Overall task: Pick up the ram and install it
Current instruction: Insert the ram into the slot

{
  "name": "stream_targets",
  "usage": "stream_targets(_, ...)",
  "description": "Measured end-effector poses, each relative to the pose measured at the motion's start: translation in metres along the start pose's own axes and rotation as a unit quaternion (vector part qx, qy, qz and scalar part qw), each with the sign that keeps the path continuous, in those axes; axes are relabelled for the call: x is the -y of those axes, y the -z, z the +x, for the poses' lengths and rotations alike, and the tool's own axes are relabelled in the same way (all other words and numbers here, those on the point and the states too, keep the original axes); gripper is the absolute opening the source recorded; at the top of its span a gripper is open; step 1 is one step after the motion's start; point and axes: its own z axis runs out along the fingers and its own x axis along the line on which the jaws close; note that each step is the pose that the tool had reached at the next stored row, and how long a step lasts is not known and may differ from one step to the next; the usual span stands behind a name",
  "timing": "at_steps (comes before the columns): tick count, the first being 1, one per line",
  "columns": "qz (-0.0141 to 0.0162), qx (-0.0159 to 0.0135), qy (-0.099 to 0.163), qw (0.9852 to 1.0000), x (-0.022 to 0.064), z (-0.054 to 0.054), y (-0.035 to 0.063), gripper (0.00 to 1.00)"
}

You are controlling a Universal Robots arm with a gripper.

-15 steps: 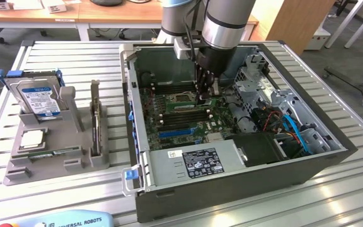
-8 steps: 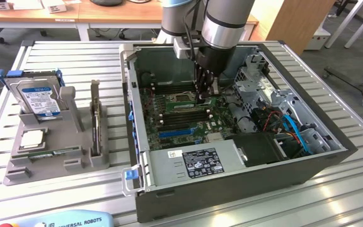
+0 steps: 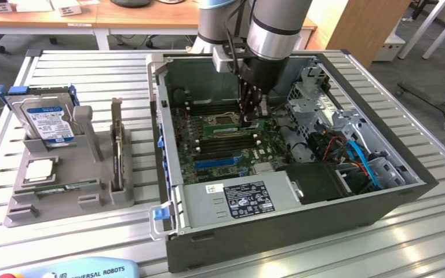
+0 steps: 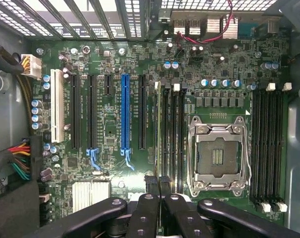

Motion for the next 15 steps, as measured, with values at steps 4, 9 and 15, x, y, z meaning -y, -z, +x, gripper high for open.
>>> stream_targets(4, 0.0, 0.0, 0.0, 1.0, 0.0001, 0.0001, -0.0021, 0.11)
stream_targets(9, 0.0, -0.0001, 0.0, 1.0, 0.0001, 0.0001, -0.0052, 0.11)
stream_targets(15, 0.0, 0.0, 0.0, 1.0, 0.0002, 0.0001, -0.0093, 0.11)
